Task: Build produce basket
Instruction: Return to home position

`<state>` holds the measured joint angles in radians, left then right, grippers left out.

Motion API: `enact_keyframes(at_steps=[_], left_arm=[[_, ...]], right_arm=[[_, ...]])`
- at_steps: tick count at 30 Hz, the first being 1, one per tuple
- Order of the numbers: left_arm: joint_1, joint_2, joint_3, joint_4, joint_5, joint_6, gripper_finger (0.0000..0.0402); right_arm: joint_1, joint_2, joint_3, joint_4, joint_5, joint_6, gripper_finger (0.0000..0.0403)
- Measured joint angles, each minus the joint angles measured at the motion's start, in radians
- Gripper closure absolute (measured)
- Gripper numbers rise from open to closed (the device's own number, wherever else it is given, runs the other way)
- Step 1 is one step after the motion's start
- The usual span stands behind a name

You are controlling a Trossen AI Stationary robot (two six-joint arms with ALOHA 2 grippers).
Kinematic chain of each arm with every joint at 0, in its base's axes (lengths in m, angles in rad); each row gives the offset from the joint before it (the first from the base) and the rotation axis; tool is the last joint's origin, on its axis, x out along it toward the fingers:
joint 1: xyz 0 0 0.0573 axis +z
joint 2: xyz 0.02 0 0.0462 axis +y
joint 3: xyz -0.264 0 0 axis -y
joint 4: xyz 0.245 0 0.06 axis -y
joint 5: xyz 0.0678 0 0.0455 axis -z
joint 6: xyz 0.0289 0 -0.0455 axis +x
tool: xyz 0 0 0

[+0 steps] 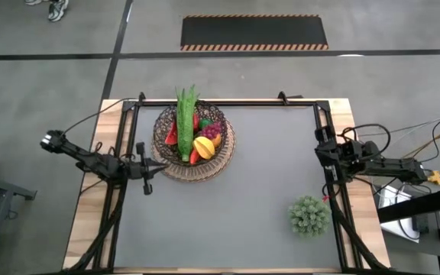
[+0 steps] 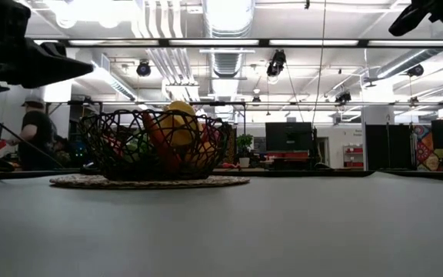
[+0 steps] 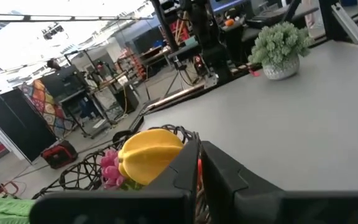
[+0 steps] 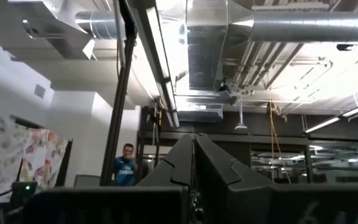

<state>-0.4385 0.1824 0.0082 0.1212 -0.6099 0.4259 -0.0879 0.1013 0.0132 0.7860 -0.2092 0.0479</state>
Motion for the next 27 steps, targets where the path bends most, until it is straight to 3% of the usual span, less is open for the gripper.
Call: enact_keyframes(at_steps=[27], left_arm=[[0.0,0.122,-0.002,0.0,0.0,0.0,0.0398]], right_arm=[[0.0,0.0,0.001,-0.005,0.0,-0.003,0.0394]])
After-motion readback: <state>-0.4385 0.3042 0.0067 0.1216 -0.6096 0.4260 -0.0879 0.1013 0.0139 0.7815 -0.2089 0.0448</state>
